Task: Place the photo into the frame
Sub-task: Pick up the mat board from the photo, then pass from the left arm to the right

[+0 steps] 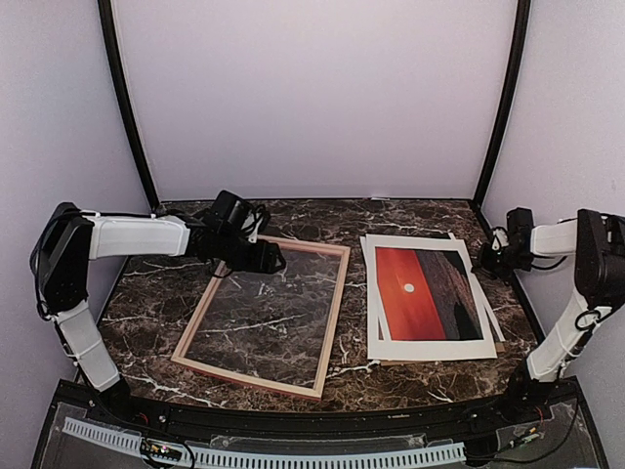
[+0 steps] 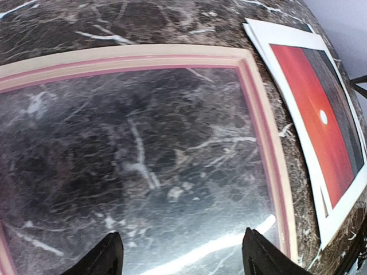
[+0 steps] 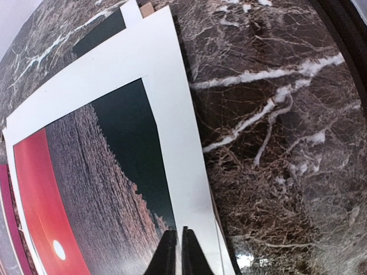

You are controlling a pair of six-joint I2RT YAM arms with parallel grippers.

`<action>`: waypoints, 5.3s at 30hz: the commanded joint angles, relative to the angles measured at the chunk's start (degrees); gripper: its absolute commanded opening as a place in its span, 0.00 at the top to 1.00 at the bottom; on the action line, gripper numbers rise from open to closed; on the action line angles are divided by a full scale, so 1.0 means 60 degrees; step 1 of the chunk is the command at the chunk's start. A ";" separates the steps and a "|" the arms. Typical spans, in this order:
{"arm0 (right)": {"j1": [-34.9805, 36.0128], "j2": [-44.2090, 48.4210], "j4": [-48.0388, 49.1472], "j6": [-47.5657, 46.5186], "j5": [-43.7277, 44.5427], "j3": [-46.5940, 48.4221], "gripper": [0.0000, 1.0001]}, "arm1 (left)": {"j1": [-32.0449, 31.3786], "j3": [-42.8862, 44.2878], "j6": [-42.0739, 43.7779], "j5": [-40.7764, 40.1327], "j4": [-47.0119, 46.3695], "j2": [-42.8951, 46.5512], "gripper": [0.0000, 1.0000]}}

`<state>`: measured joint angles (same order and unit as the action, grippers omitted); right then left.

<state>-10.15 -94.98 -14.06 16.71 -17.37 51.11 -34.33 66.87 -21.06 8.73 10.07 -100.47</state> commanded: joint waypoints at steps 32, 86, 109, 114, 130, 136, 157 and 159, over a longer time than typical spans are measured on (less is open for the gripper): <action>0.0496 0.1521 -0.0003 0.0584 0.0934 -0.1697 0.63 | -0.2950 0.5346 -0.0691 0.1604 -0.0356 -0.5300 0.14; 0.1241 0.2344 0.0723 0.0922 0.0693 -0.3120 0.63 | -0.3437 0.6392 -0.2173 0.1096 -0.0220 -0.6196 0.42; 0.1421 0.2749 0.0334 0.0928 0.0393 -0.2870 0.61 | -0.3684 0.7521 -0.1182 -0.0453 0.1418 -0.6581 0.75; 0.1414 0.3236 0.0012 0.1033 0.0742 -0.2744 0.54 | -0.3696 0.7514 -0.1149 -0.0534 0.1448 -0.6441 0.76; 0.1436 0.4558 -0.0610 0.1249 0.1468 -0.2486 0.49 | -0.3653 0.7508 -0.1251 -0.0678 0.1318 -0.5978 0.76; 0.1429 0.5512 -0.1144 0.1430 0.1600 -0.1885 0.46 | -0.3544 0.7430 -0.1378 -0.0755 0.1191 -0.5846 0.76; 0.0384 0.4516 -0.0699 0.1159 0.1457 -0.2236 0.42 | -0.3123 0.6148 -0.1963 -0.0403 0.0071 -0.4862 0.76; 0.0340 0.4462 -0.0540 0.1163 0.1108 -0.2337 0.42 | -0.3102 0.6079 -0.2012 -0.0309 -0.0001 -0.4837 0.76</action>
<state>-7.46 -67.40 -21.21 23.90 -6.26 38.33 -53.41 105.12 -32.16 5.43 11.62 -133.78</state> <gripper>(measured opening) 0.585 0.241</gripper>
